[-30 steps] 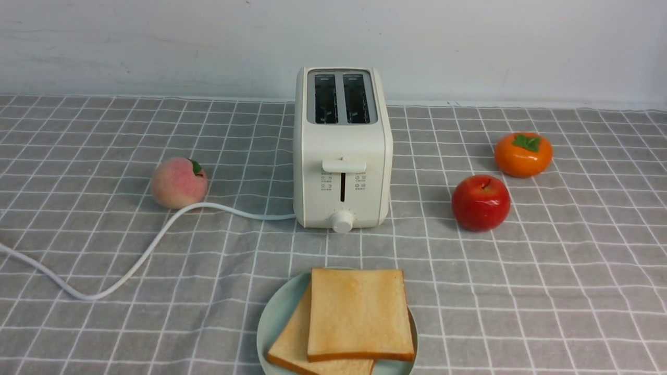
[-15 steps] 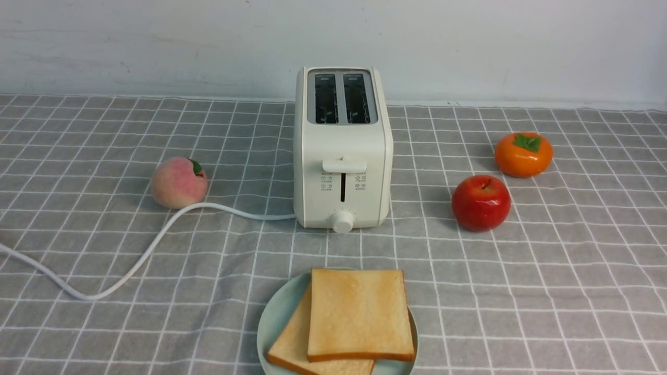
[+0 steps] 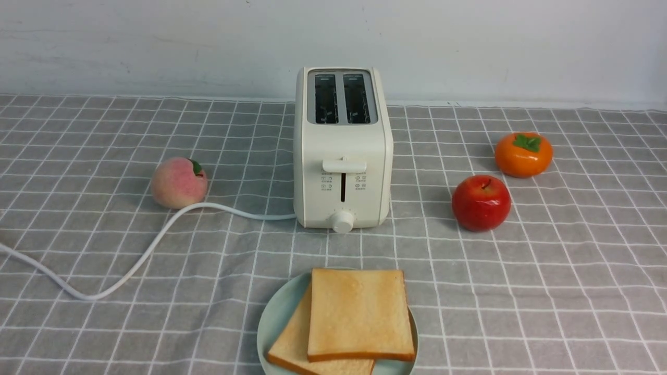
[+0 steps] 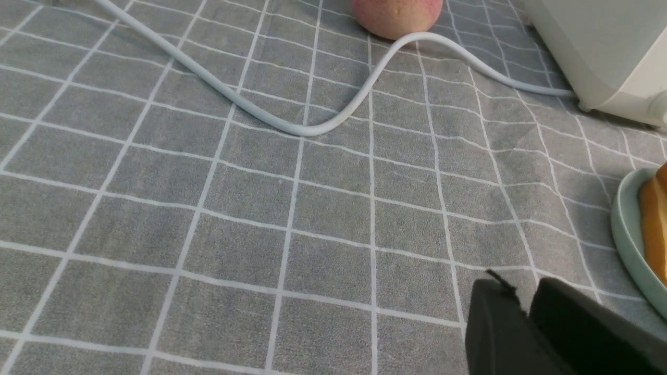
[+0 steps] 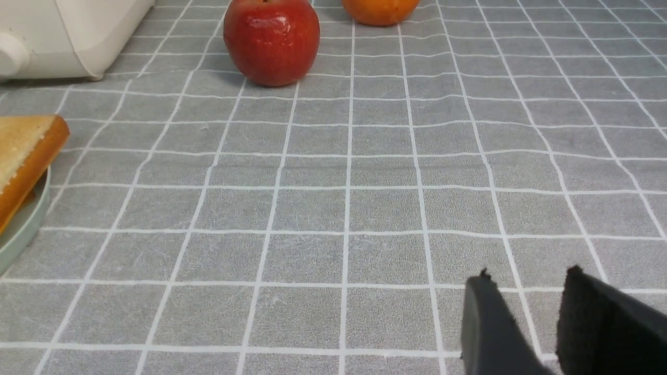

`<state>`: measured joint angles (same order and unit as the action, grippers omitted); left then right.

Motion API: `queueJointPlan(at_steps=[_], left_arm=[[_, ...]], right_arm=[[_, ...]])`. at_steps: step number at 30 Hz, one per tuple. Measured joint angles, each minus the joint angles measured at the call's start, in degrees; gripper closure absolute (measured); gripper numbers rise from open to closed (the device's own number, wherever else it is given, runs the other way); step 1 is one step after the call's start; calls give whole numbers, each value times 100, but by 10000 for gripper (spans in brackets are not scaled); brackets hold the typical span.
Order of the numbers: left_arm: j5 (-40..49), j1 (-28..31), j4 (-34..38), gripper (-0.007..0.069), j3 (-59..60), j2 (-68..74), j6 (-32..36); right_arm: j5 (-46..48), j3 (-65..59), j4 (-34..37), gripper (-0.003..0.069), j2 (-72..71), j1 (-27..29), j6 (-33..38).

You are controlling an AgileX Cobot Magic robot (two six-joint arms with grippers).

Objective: Take toasted bread from bread machine on grey coffee table place on plate.

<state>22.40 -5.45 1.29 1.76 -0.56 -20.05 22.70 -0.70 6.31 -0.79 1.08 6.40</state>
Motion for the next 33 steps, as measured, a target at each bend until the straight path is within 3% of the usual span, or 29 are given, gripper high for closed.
queueJointPlan(at_steps=[33], left_arm=[[0,0,0,504,0,0,0]], right_arm=[[0,0,0,420,0,0,0]])
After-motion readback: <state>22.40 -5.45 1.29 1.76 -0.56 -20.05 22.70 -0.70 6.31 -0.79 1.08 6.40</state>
